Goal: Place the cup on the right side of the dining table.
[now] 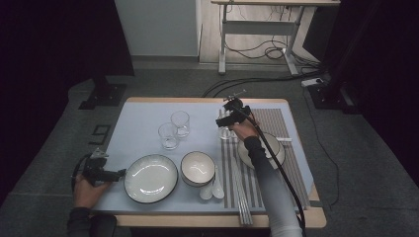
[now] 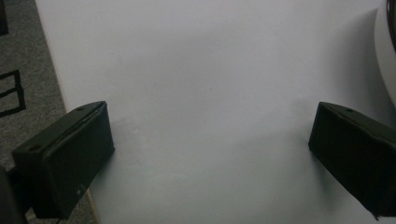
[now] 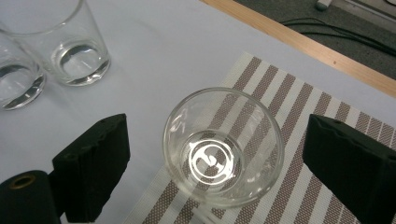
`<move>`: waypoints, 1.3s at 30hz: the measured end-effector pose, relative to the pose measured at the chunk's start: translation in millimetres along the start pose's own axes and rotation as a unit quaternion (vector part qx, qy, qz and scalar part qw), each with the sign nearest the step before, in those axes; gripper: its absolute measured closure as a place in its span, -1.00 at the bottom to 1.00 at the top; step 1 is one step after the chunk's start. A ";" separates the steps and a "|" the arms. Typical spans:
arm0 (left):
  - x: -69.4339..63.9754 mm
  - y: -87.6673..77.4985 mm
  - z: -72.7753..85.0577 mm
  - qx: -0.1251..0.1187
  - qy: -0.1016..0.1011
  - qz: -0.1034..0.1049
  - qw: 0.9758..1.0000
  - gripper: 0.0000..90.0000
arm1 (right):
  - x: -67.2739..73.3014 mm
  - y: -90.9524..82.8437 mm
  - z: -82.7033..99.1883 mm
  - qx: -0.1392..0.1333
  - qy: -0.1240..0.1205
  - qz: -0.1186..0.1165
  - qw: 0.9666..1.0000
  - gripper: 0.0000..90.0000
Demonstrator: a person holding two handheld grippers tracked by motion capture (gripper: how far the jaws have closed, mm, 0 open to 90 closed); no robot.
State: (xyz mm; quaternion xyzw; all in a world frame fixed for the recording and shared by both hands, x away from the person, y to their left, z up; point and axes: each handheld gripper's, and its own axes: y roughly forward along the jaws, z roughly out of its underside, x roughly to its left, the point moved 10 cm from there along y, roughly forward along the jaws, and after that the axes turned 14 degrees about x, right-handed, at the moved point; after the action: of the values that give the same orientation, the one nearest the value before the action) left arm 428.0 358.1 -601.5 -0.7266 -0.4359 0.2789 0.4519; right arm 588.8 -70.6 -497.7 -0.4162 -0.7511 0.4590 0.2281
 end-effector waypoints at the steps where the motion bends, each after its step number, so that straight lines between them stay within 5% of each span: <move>1: 0.0 0.0 0.0 0.000 0.000 0.000 1.000 -1.00 | 0.8 -2.9 0.4 -0.001 -0.003 0.000 1.000 -0.85; 21: 0.0 0.0 0.0 0.000 0.000 0.000 1.000 -1.00 | 10.9 -40.4 18.3 0.000 -0.036 -0.002 0.999 -0.95; 39: 0.1 0.0 0.0 0.000 0.000 0.000 1.000 -1.00 | 1.2 -64.5 50.8 -0.005 -0.037 0.000 0.999 -0.96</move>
State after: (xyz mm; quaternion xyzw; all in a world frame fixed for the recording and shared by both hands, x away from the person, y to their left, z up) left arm 428.0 358.1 -601.5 -0.7265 -0.4361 0.2784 0.4521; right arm 524.5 -109.9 -465.1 -0.4001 -0.7615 0.4700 0.1979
